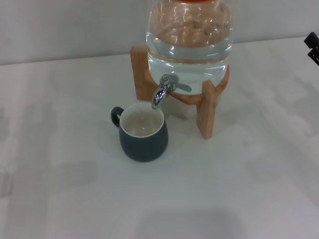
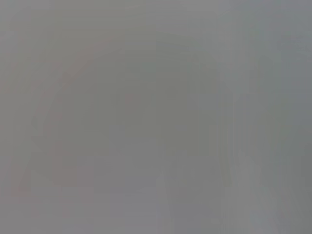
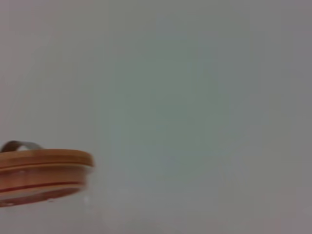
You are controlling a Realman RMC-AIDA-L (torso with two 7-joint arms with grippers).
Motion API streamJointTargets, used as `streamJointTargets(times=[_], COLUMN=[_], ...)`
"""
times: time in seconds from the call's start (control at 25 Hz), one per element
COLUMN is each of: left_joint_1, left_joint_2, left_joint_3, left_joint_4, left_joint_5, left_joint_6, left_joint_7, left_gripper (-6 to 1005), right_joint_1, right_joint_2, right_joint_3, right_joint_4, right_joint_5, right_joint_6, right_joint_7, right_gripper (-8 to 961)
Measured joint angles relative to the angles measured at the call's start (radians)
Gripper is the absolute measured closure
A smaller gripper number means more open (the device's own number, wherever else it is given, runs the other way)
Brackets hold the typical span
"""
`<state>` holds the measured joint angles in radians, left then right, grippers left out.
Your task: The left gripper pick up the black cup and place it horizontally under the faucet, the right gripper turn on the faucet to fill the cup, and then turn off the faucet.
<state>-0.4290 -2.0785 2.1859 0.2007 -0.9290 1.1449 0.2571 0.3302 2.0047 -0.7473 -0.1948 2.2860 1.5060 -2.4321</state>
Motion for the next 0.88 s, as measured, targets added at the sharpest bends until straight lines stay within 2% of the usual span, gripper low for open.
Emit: streamJointTargets(times=[0.24,0.52,0.64,0.88], left_joint_1=[-0.005,-0.002,-0.003,0.004], left_joint_2=[0.004,0.004,0.001,-0.001], left_joint_3=[-0.008,-0.016,-0.017,-0.017], left_joint_4=[-0.008,-0.016,-0.033,-0.039], left_joint_5=[-0.014,-0.02,-0.021,-0.02], left_joint_6=[0.0,0.002,0.003,0.003], left_joint_7=[-0.025,-0.016,-0.015,-0.014], left_gripper=[457,214,114,114], right_joint_1=[-0.018,-0.029,-0.02,0.011], right_joint_2=[-0.001,0.0,0.001,0.005], right_joint_3=[-0.052,-0.155,-0.24,-0.38], right_joint_4=[0.0,0.004,0.002,0.0], right_joint_5=[-0.017,-0.042,-0.042,-0.042], right_joint_6=[0.07,0.139,0.143,0.144], right_joint_7=[0.002,0.012,0.03,0.045], right_gripper=[114,114,114,114])
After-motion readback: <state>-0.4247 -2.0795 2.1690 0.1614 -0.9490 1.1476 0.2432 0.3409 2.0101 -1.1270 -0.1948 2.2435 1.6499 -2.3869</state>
